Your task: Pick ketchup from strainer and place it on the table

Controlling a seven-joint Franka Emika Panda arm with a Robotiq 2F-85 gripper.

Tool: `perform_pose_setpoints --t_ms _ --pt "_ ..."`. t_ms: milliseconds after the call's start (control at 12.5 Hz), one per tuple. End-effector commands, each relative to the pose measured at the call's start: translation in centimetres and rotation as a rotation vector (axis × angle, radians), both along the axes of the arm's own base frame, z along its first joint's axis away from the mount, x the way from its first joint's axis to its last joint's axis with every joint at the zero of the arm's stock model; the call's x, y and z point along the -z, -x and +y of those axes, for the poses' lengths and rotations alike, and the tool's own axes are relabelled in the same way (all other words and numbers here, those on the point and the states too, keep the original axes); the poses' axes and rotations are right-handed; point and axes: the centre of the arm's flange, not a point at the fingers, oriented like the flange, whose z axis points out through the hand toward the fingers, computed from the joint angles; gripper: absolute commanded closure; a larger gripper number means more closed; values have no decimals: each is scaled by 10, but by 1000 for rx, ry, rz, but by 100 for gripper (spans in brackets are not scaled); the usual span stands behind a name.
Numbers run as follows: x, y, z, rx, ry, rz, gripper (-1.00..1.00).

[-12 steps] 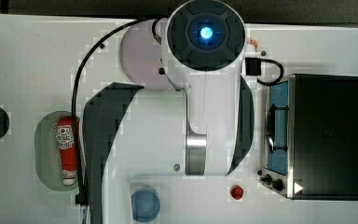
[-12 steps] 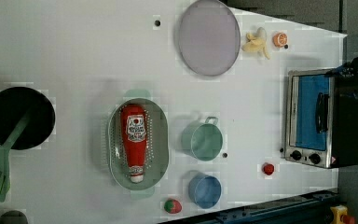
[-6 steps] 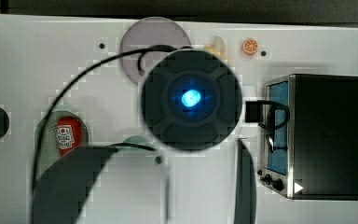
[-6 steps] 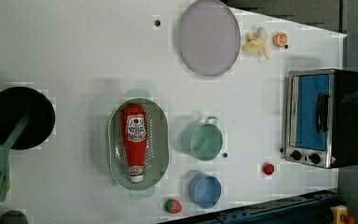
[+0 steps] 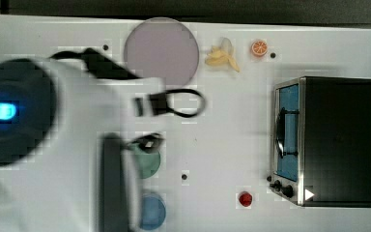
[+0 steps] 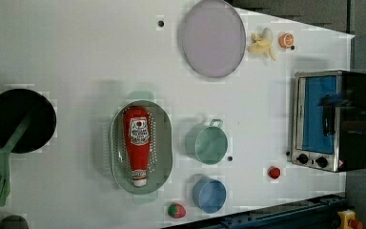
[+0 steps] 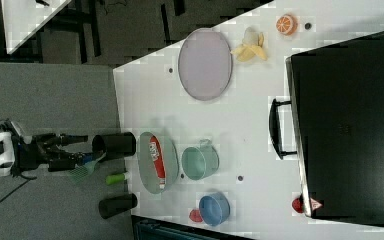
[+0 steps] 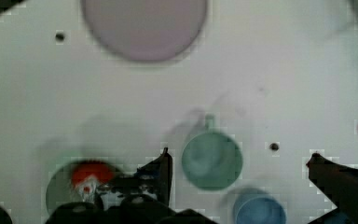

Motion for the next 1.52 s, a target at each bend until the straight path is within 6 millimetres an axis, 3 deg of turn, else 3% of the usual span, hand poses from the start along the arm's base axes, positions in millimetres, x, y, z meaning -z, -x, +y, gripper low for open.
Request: perform_pose_setpoints --t_ms 80,400,640,800,1120,1360,1520 --pt "37 14 87 -113 -6 37 -100" --pt "94 40 164 -271 -28 69 -100" --pt "153 57 200 -342 -81 50 -100" --pt "196 65 209 -350 -123 22 -100" --pt "274 75 206 -410 -156 -49 -100" --pt "319 80 210 -320 -204 -33 -100" --pt "343 81 215 -349 -210 -23 -100"
